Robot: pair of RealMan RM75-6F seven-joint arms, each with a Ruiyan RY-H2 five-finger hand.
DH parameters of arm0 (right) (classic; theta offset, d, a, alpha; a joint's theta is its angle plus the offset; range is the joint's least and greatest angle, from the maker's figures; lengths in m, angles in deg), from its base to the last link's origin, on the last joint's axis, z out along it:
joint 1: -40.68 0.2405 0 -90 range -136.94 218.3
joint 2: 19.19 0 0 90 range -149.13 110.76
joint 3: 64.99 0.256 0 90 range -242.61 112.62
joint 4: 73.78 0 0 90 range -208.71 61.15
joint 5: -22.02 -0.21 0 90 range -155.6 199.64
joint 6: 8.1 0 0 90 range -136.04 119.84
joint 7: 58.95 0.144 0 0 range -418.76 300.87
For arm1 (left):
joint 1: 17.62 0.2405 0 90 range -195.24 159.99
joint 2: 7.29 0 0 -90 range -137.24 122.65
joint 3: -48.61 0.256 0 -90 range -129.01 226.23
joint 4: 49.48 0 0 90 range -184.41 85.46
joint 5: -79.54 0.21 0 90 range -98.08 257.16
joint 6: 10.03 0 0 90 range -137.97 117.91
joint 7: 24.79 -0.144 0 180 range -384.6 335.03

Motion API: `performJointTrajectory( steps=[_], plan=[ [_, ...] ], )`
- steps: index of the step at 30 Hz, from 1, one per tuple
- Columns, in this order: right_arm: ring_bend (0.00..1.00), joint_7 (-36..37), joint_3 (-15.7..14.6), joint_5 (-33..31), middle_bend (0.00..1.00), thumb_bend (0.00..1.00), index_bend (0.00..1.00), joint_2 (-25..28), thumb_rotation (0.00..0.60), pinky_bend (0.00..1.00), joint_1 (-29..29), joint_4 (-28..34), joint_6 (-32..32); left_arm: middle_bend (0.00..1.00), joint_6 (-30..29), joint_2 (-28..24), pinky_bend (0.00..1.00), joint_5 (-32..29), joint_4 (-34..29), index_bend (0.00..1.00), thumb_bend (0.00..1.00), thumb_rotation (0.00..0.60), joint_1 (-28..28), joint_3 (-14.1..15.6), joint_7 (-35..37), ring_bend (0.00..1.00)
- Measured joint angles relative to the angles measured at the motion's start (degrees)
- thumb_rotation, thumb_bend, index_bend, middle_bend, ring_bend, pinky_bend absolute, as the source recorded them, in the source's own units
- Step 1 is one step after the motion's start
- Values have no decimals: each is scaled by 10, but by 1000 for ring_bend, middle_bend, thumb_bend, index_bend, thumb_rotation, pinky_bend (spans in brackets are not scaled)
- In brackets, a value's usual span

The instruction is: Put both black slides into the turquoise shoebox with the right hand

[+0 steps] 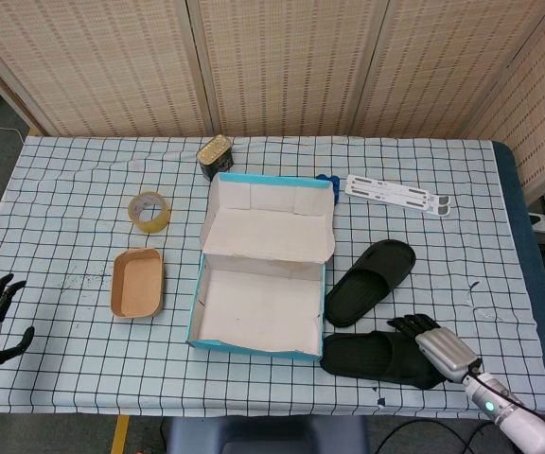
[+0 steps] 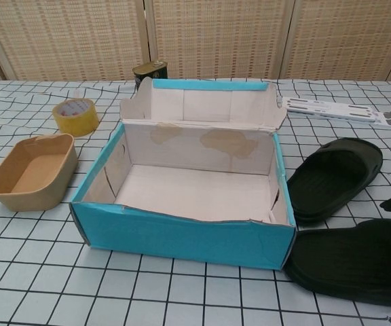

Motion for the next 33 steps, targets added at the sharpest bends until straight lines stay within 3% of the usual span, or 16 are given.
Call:
performJointTrajectory(
  steps=[24, 29, 33],
  plan=[
    [0, -63, -3, -40, 71, 35, 50, -39, 600, 52, 42, 13, -78, 37, 8, -5, 297, -4, 0, 134, 361, 600, 1, 0, 19, 78],
    [7, -71, -2, -42, 177, 34, 138, -44, 600, 92, 43, 6, -78, 37, 8, -6, 297, -4, -1, 134, 362, 600, 1, 0, 20, 78],
    [106, -98, 5, -45, 293, 35, 274, -65, 600, 179, 28, -12, -41, 37, 10, -7, 298, -4, -2, 134, 361, 600, 1, 1, 22, 78]
  ],
)
